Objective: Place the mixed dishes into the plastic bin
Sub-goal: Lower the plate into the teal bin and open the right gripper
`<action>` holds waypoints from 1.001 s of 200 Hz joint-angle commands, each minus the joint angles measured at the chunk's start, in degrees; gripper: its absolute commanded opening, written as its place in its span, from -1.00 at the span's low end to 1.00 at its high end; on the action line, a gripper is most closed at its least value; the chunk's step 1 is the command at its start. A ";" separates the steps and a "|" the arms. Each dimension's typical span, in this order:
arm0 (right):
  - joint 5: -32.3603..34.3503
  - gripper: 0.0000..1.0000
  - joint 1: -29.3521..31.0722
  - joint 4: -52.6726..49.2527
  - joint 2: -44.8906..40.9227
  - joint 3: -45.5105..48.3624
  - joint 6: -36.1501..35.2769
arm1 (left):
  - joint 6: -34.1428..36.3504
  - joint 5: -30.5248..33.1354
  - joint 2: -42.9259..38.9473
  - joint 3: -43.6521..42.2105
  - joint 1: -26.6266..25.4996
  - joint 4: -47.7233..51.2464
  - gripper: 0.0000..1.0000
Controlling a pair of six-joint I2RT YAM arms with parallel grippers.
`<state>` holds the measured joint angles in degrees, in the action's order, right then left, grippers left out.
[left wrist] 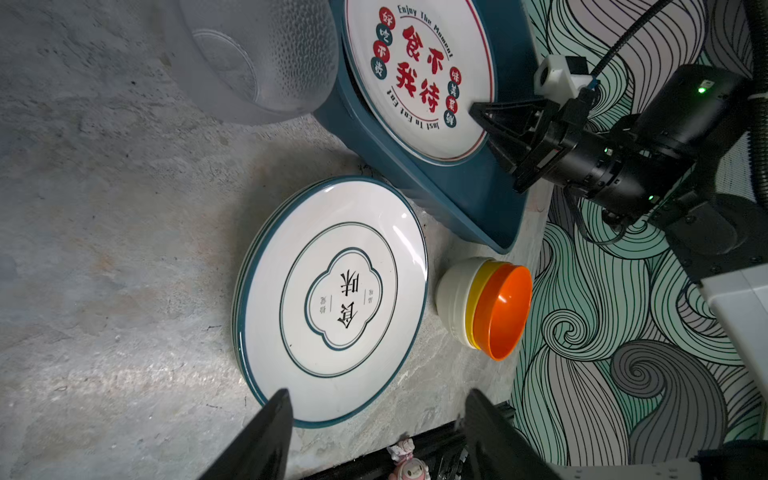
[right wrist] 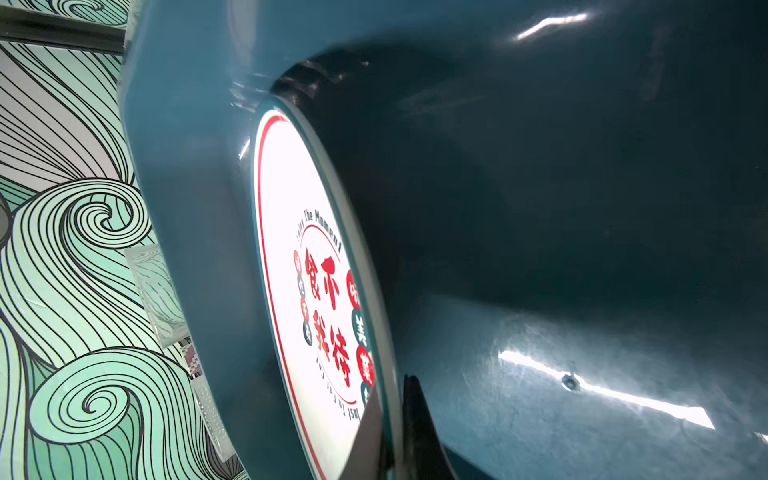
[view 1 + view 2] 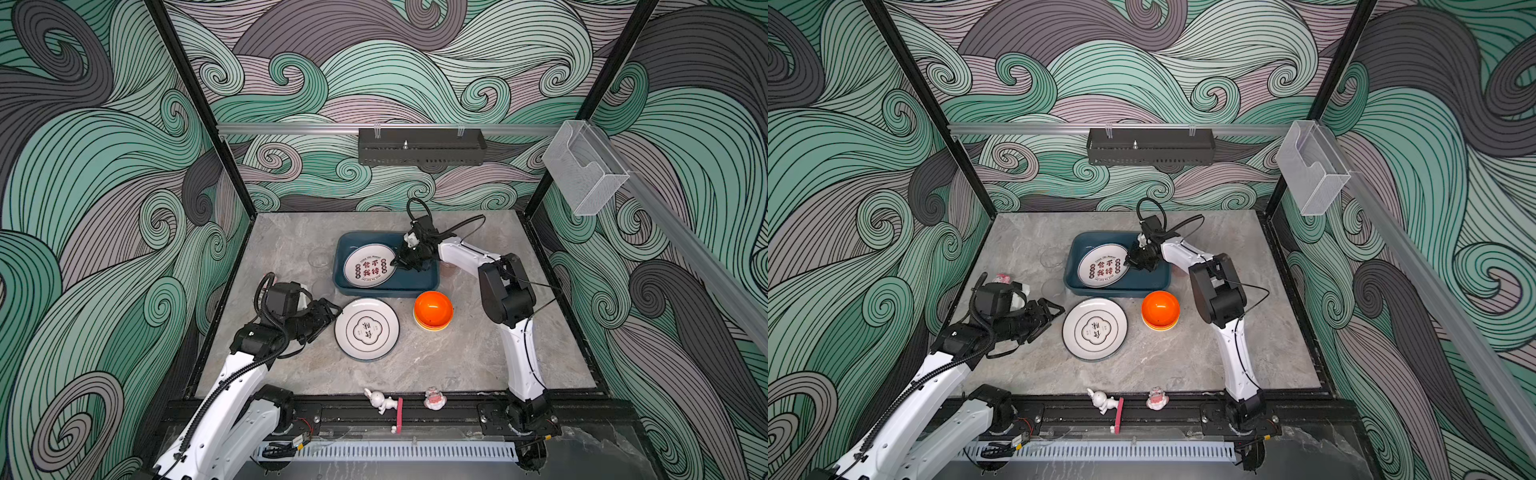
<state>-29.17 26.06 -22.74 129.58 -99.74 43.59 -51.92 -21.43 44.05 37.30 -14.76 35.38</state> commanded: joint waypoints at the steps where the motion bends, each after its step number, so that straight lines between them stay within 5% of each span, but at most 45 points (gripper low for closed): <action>1: -1.34 -0.89 -0.18 1.82 0.92 -1.60 0.44 | 0.02 0.27 0.13 -0.39 -0.12 -0.68 0.36; 42: -0.10 -0.54 -0.26 -0.19 1.12 -1.50 -0.08 | -0.11 0.23 0.42 -0.58 -0.18 -0.85 0.36; 108: 4.23 -0.30 -0.71 -7.53 -2.00 -1.95 -3.14 | -0.29 0.33 -1.12 -1.13 -0.13 0.45 0.36; 200: 11.60 -0.25 0.61 -17.15 -21.26 5.88 -12.45 | 0.94 2.16 -2.63 -3.14 -0.20 4.67 0.36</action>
<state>-20.78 25.58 -35.88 114.63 -96.92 35.27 -51.96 -20.73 41.76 34.35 -14.76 37.19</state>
